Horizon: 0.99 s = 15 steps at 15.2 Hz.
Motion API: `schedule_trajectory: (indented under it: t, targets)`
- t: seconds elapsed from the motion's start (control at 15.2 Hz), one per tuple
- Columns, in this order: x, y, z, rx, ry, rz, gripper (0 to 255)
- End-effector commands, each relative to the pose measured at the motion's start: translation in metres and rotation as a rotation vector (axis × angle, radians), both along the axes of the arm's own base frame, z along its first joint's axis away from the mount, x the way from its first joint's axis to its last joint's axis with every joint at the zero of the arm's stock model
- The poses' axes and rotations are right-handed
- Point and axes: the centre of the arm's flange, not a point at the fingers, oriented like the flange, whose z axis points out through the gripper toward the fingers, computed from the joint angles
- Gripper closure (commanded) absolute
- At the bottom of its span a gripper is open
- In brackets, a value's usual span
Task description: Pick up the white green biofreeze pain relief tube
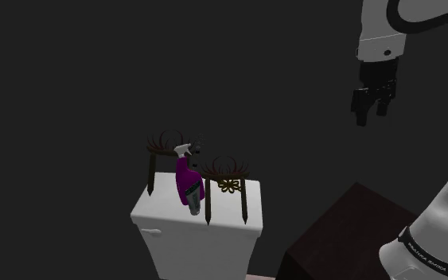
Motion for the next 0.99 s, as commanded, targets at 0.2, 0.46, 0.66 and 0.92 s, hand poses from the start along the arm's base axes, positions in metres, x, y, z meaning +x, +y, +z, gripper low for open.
schedule_trajectory:
  t: [0.2, 0.46, 0.66, 0.92]
  targets:
    - [-0.006, 0.033, -0.016, -0.003, -0.017, -0.087, 0]
    - [-0.009, 0.077, -0.038, -0.007, -0.039, -0.202, 0]
    - [-0.008, 0.11, -0.054, -0.01, -0.056, -0.289, 0]
    - [-0.002, 0.154, -0.076, -0.014, -0.078, -0.404, 0]
